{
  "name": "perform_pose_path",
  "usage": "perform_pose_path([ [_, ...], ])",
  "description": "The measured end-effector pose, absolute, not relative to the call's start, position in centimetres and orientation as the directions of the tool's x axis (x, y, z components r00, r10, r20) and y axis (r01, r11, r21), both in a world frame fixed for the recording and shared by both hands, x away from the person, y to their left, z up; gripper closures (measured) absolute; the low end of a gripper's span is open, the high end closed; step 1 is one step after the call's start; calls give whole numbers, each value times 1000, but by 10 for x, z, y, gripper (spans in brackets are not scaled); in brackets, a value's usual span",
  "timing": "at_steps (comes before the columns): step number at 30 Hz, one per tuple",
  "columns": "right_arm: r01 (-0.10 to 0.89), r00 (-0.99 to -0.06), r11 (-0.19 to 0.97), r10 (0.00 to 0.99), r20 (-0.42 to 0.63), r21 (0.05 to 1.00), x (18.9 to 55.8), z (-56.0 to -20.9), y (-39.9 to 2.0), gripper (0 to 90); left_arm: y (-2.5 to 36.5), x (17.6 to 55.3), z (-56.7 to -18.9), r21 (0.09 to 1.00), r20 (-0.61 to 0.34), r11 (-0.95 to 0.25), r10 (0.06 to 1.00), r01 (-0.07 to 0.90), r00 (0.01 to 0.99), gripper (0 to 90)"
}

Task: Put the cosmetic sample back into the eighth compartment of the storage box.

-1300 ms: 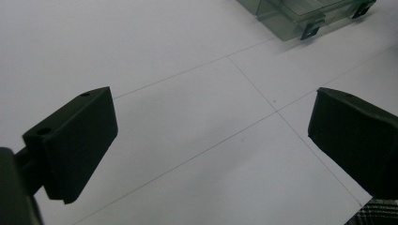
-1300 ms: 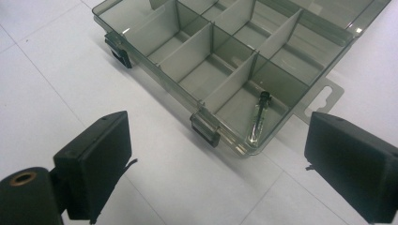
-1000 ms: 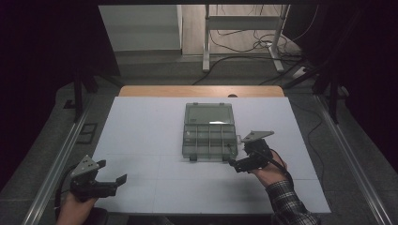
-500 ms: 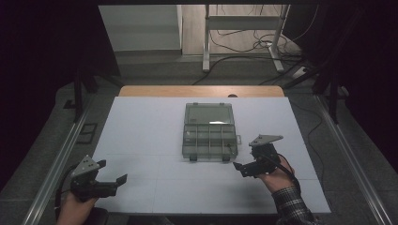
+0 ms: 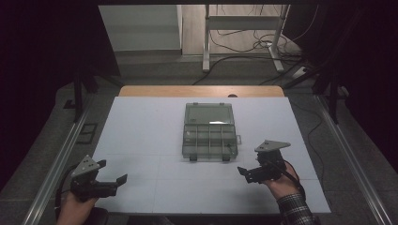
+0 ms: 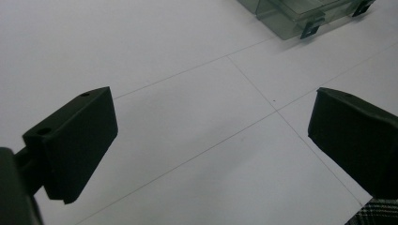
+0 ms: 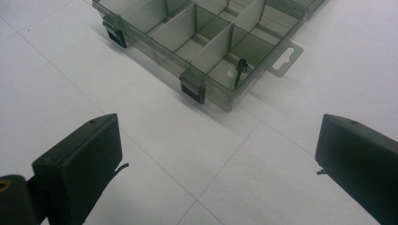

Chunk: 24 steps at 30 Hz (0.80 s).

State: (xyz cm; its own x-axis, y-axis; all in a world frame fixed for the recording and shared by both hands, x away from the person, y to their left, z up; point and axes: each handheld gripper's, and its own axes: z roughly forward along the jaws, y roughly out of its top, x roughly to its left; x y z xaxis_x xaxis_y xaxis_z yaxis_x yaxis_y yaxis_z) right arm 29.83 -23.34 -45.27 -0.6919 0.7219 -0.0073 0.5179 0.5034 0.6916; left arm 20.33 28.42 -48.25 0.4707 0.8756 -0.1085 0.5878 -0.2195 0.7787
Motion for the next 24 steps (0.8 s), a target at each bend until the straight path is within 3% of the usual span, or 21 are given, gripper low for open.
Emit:
perform_pose_path([
  [24,523,-673,507,739,-33,686,279,-456,-251,11,284,203,-482,778,-108,-221,875,588,471,23],
])
